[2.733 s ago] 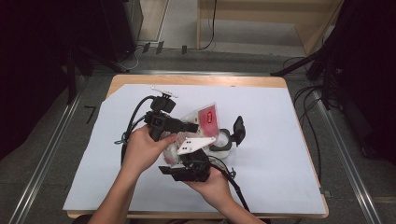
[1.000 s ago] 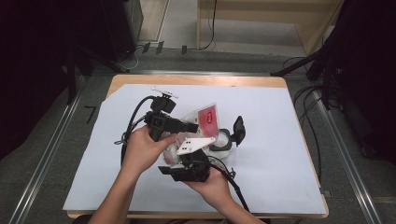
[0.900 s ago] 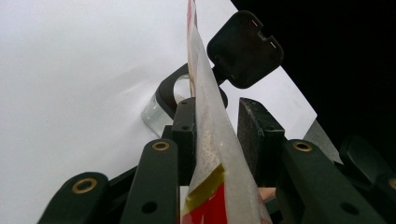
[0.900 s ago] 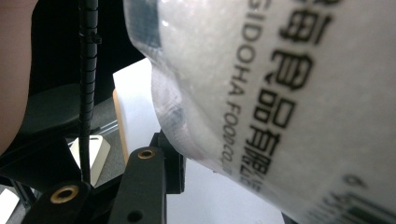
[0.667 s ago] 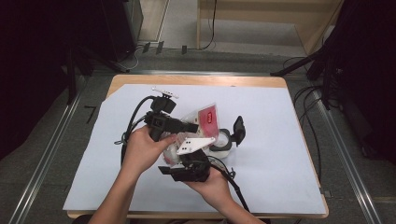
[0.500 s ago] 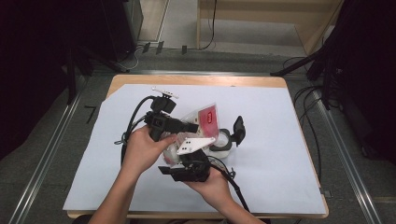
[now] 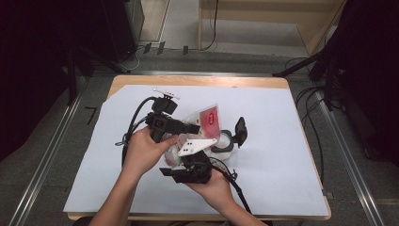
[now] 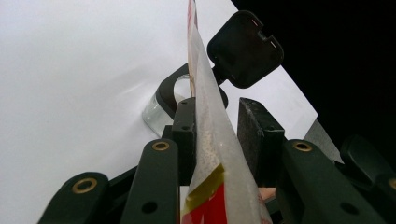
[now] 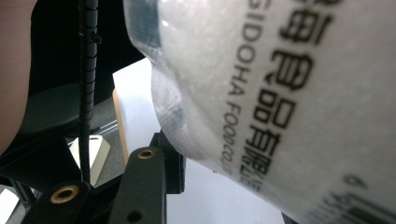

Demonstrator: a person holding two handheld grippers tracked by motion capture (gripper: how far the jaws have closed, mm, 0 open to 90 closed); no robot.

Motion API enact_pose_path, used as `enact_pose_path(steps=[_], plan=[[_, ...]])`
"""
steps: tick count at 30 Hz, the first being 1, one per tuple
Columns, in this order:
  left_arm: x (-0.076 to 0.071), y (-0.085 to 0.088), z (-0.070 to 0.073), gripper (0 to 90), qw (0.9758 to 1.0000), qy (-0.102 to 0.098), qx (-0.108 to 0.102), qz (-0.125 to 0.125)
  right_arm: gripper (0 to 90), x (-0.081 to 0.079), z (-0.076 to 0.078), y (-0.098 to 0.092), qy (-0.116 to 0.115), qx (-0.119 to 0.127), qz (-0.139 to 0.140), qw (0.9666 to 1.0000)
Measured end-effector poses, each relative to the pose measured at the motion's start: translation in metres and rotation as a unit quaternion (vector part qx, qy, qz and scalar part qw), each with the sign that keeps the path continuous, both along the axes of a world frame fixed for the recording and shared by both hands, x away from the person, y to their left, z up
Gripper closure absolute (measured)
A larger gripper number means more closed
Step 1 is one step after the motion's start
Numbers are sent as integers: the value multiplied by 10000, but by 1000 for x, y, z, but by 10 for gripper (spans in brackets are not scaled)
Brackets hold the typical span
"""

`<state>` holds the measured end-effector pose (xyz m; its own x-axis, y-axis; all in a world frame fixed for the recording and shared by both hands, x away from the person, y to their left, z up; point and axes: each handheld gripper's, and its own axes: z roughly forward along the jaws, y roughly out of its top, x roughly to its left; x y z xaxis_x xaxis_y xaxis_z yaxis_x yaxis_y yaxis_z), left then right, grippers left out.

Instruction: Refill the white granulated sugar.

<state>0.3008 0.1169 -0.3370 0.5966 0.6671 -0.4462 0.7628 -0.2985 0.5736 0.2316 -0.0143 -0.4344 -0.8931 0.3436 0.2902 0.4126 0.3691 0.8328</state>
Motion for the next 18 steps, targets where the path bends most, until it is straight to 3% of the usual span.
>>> enact_pose_path(steps=[18], plan=[[0,0,0,694,10000,-7,0,-10,636,0,0,0,3,2,-2,10000]])
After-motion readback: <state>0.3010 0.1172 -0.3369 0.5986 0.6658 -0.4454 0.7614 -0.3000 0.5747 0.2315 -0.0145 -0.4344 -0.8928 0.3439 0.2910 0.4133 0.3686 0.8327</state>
